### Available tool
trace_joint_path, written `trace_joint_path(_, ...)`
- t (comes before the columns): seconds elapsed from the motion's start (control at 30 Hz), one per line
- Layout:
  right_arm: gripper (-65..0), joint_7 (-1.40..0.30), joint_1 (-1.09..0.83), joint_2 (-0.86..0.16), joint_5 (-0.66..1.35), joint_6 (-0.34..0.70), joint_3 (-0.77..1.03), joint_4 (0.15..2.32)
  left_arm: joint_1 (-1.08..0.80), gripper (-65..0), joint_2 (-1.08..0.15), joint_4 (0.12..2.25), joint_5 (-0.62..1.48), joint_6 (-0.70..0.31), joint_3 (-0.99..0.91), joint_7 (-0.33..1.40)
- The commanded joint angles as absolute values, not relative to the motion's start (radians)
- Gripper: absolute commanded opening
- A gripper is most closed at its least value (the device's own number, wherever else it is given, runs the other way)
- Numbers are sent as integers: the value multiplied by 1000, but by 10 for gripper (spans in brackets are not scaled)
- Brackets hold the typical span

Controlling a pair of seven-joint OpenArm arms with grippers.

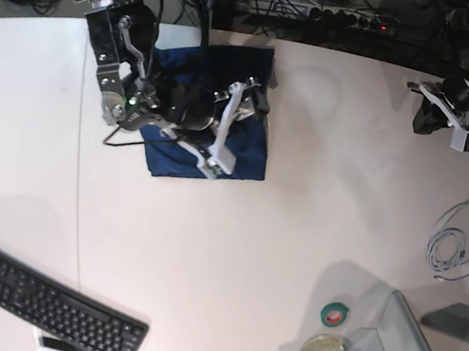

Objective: Layout the t-shirt on the table in an organized manner, then fold the t-shirt properly
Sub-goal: 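Press the folded stack flat with the right gripper, left gripper withdrawn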

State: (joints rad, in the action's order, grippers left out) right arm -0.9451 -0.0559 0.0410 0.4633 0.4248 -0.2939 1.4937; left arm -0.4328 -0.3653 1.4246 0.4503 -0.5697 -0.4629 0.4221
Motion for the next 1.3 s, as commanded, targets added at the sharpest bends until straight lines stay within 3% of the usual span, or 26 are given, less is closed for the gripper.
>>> trace_joint_path(0.0,-240,-926,-25,48,484,424,-309,1498,-430,-650,-378,1438,466,-572,-466,401)
trace_joint_path(0.23,-240,-924,5,35,484,277,-486,1529,-429,-650,-375,1438,466,-572,-464,401)
trace_joint_path(0.5,-243,-923,-22,-120,484,30,-499,1799,-432,-650,-378,1417,466,-572,-473,401)
trace_joint_path(0.57,-302,-923,-24,-154,484,-19,-499,1801,-430,-650,-380,1397,466,-572,-475,401)
trace_joint_path(0.7,-602,-874,-27,-185,484,-24,-481,1744,-429,-650,-380,1391,466,-572,-475,400)
trace_joint_path(0.73,-650,-851,-36,-185,486,-24,-467,1724,-429,-650,-378,1392,466,-572,-475,400)
trace_joint_path(1.03,-650,-773,-39,-211,484,-21,-407,1604,-429,-650,-377,1392,466,-572,-475,400)
trace_joint_path(1.27,-650,-768,-67,-211,484,-21,-512,1603,-429,-650,-375,1392,466,-573,-472,400)
